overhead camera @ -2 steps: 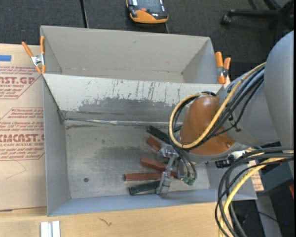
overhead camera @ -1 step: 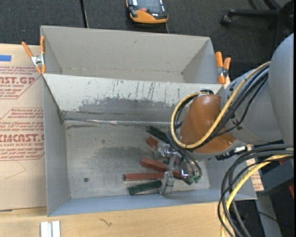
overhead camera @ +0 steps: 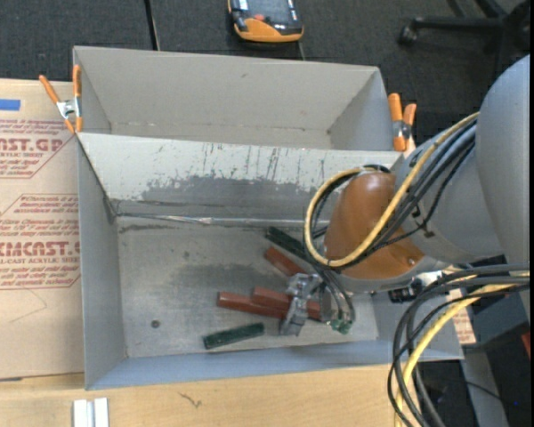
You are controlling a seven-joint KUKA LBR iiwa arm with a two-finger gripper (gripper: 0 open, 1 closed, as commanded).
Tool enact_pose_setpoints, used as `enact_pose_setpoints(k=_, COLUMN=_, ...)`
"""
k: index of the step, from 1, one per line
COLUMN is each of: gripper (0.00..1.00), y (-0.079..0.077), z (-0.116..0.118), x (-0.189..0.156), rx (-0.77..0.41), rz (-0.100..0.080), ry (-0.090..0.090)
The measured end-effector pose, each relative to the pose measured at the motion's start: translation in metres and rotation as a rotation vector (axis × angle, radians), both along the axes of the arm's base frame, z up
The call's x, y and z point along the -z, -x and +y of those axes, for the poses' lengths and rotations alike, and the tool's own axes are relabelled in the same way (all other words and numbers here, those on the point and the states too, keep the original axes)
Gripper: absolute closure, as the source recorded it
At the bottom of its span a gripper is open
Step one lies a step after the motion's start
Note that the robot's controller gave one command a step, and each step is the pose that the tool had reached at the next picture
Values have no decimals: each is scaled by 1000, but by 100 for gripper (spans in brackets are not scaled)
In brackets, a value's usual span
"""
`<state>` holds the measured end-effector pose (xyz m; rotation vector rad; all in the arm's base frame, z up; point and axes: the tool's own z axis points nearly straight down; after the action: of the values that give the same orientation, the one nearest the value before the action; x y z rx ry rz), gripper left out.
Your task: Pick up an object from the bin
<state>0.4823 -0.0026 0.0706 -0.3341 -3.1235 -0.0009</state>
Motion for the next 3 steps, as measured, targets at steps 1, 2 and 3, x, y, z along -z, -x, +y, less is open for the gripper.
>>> enact_pose_setpoints(k=1, gripper=100, y=0, z=0, x=0, rx=0, rz=0, ry=0)
enact_pose_setpoints(k=2, gripper=100, y=1, z=0, x=-2, rx=0, rz=1, ry=0)
enact_pose_setpoints(k=3, gripper=100, y=1, z=0, x=-10, rx=0, rz=3, ry=0)
